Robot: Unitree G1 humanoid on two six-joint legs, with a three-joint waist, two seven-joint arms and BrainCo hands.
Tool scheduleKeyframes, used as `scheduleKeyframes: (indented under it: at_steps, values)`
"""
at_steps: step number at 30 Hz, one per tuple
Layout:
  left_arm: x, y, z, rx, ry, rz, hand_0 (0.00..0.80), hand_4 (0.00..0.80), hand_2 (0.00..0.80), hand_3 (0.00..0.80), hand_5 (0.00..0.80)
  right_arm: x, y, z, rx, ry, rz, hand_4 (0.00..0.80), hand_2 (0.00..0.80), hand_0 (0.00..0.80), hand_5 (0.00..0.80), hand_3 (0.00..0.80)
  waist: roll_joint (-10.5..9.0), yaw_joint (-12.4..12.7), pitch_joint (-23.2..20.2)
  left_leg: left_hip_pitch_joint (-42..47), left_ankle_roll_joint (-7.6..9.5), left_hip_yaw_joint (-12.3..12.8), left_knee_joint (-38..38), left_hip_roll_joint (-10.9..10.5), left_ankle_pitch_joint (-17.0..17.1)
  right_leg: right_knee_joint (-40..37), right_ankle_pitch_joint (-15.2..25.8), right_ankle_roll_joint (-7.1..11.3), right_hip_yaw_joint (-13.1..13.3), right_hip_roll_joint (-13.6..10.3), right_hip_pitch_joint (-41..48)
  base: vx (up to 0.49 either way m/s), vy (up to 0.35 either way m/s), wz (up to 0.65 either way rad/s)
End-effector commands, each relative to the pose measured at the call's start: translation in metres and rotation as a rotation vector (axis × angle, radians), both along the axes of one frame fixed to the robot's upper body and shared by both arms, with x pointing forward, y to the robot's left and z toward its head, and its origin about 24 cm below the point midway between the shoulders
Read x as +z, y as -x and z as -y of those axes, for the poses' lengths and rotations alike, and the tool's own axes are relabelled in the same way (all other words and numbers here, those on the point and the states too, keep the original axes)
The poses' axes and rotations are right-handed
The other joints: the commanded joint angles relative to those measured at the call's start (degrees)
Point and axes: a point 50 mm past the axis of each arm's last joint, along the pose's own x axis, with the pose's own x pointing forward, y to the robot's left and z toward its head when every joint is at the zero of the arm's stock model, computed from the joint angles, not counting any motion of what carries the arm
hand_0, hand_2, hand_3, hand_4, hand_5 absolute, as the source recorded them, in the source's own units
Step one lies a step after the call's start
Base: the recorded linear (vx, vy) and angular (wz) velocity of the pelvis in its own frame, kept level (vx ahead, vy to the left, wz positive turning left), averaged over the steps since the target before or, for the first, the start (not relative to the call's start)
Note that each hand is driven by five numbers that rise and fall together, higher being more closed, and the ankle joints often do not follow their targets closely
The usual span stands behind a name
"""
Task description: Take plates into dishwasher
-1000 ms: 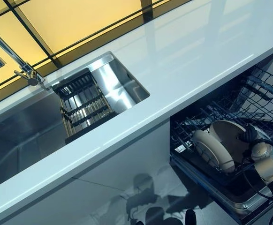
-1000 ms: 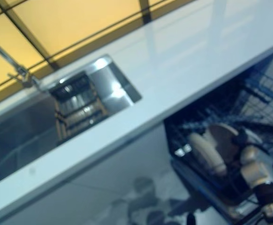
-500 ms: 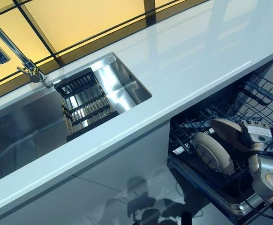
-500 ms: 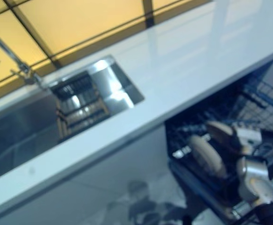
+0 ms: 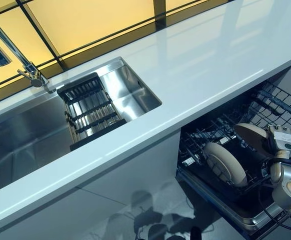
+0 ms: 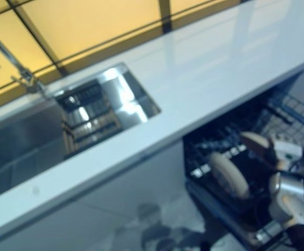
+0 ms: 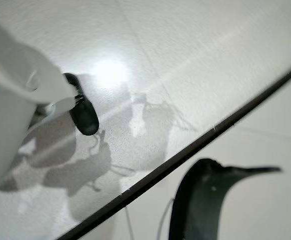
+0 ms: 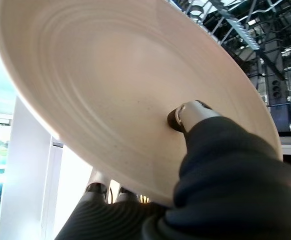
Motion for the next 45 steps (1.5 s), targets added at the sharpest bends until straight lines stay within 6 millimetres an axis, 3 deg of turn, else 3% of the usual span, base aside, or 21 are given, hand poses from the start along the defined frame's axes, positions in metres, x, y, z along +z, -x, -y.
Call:
scheduleKeyframes:
  at_steps: [1, 7, 15, 23, 35, 43, 44, 45]
  values:
    - [0.001, 0.008, -0.020, 0.006, -0.068, -0.034, 0.000, 0.000, 0.000, 0.000, 0.000, 0.030, -0.003, 0.010, -0.057, 0.049, 0.099, 0.800, 0.800, 0.800, 0.800, 0.800, -2.89, 1.5, -3.7, -1.1, 0.78, 0.9, -0.2, -1.9, -2.6, 3.3, -6.4, 2.59, -1.6, 0.6, 0.7, 0.000, 0.000, 0.00]
    - [0.003, 0.003, -0.021, 0.006, -0.061, -0.024, 0.000, 0.000, 0.000, 0.000, 0.000, 0.027, -0.009, 0.014, -0.085, 0.010, 0.082, 0.800, 0.800, 0.800, 0.800, 0.800, -1.70, 2.0, -3.0, -1.7, 0.79, 0.7, -0.2, -2.2, -2.4, 3.5, -6.3, 2.51, -1.6, 0.2, -0.1, 0.000, 0.000, 0.00]
    - [0.002, 0.005, -0.016, -0.014, -0.032, -0.012, 0.000, 0.000, 0.000, 0.000, 0.000, 0.009, -0.018, 0.018, -0.125, -0.015, 0.006, 0.800, 0.800, 0.800, 0.800, 0.800, 1.24, 2.7, -2.3, -2.1, 0.67, 0.4, -0.2, -3.0, -2.1, 3.9, -6.3, 2.37, -1.9, -0.8, -0.6, 0.000, 0.000, 0.00]
    - [0.002, 0.006, -0.012, -0.037, -0.009, -0.006, 0.000, 0.000, 0.000, 0.000, 0.000, -0.005, -0.026, 0.012, -0.124, -0.051, -0.062, 0.800, 0.800, 0.800, 0.800, 0.800, 3.71, 3.3, -2.2, -2.4, 0.61, 0.3, -0.2, -3.8, -2.0, 4.2, -6.3, 2.39, -2.1, -1.7, -1.1, -0.001, 0.035, 0.04]
    - [0.000, 0.007, -0.010, -0.058, -0.002, -0.016, 0.000, 0.000, 0.000, 0.000, 0.000, -0.025, -0.030, 0.003, -0.113, -0.114, -0.130, 0.800, 0.800, 0.800, 0.800, 0.800, 4.04, 3.5, -2.5, -2.3, 0.76, 0.6, -0.2, -4.0, -2.0, 4.8, -6.3, 2.54, -2.2, -2.3, -1.5, 0.000, 0.003, 0.00]
    - [0.001, 0.007, -0.011, -0.062, -0.006, -0.019, 0.000, 0.000, 0.000, 0.000, 0.000, -0.035, -0.031, 0.014, -0.171, -0.158, -0.224, 0.800, 0.800, 0.800, 0.800, 0.800, 4.41, 4.2, -2.2, -2.4, 0.69, 0.4, -0.2, -3.9, -1.8, 5.1, -6.1, 2.49, -2.4, -2.6, -1.8, 0.000, 0.000, 0.00]
    - [0.001, 0.007, -0.011, -0.063, -0.006, -0.019, 0.000, 0.000, 0.000, 0.000, 0.000, -0.035, -0.032, 0.014, -0.169, -0.167, -0.224, 0.778, 0.778, 0.778, 0.778, 0.778, 4.42, 4.2, -2.2, -2.4, 0.69, 0.4, -0.2, -3.9, -1.7, 5.1, -6.0, 2.49, -2.5, -2.7, -1.8, -0.007, -0.005, 0.04]
    - [0.001, 0.007, -0.011, -0.066, -0.007, -0.020, 0.000, 0.000, 0.000, 0.000, 0.000, -0.036, -0.032, 0.014, -0.169, -0.177, -0.228, 0.605, 0.605, 0.605, 0.605, 0.605, 4.34, 4.3, -2.1, -2.4, 0.68, 0.3, -0.2, -3.9, -1.7, 5.1, -6.1, 2.47, -2.6, -2.7, -1.7, -0.004, -0.004, 0.04]
